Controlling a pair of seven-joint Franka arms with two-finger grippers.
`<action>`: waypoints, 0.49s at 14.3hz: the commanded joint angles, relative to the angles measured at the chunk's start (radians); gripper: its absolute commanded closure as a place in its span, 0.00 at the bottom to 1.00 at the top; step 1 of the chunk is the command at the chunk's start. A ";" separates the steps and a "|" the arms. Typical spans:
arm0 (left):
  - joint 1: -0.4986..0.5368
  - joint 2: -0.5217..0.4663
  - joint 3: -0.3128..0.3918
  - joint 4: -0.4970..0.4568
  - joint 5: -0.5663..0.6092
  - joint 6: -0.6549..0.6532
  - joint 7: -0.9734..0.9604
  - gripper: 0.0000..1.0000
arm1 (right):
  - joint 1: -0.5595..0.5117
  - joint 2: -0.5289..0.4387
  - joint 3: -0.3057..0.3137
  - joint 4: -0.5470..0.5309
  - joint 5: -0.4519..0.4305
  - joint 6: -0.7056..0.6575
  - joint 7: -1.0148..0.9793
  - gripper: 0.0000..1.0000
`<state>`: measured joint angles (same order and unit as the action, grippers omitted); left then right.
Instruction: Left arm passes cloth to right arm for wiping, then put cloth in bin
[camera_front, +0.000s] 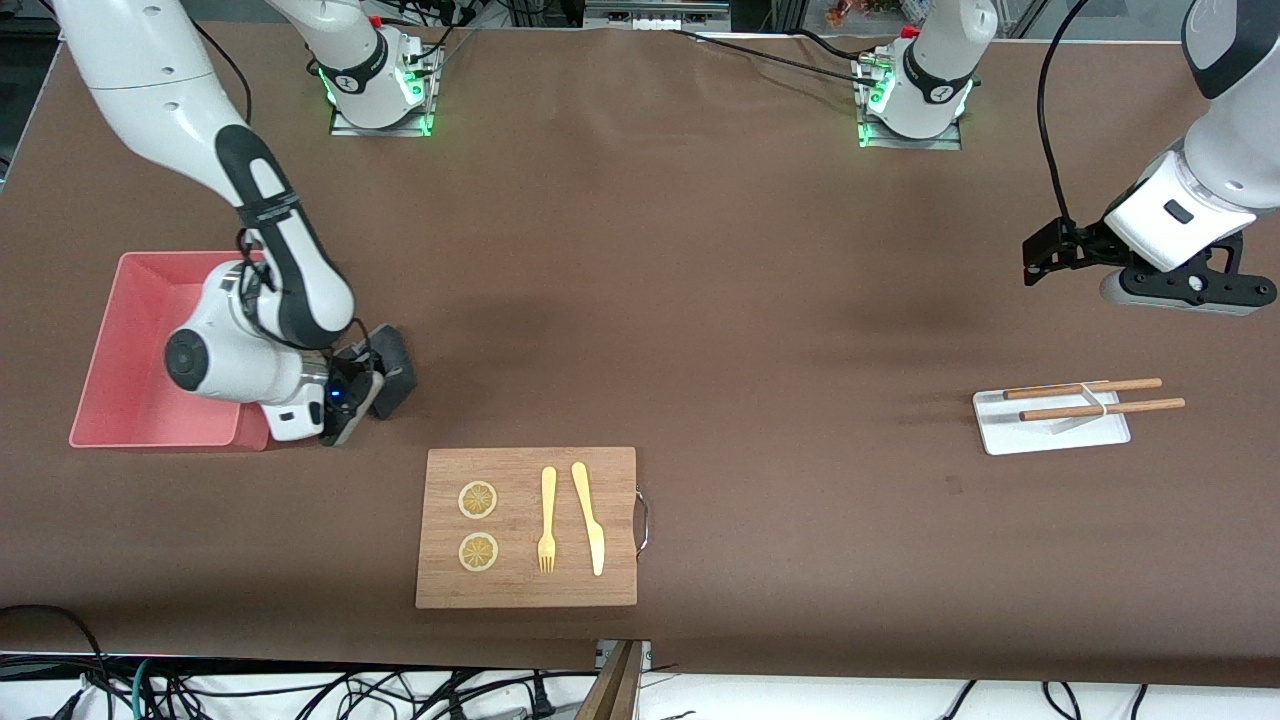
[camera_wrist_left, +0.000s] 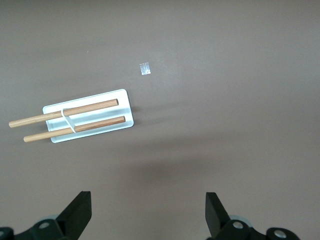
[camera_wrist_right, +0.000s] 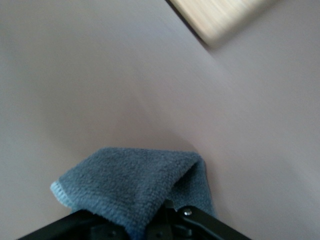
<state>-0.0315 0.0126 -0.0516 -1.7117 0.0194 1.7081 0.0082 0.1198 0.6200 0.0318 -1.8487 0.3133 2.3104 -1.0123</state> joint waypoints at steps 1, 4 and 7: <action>-0.004 -0.006 0.007 -0.006 -0.018 -0.008 0.006 0.00 | 0.144 0.035 -0.007 0.041 -0.005 0.039 0.225 1.00; -0.004 -0.006 0.007 -0.005 -0.018 -0.008 0.006 0.00 | 0.279 0.102 -0.007 0.072 -0.005 0.177 0.472 1.00; -0.004 -0.006 0.007 -0.006 -0.018 -0.008 0.007 0.00 | 0.365 0.150 -0.007 0.178 -0.003 0.193 0.682 1.00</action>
<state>-0.0314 0.0127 -0.0513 -1.7124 0.0194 1.7072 0.0082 0.4357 0.6888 0.0323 -1.7660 0.3120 2.4873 -0.4524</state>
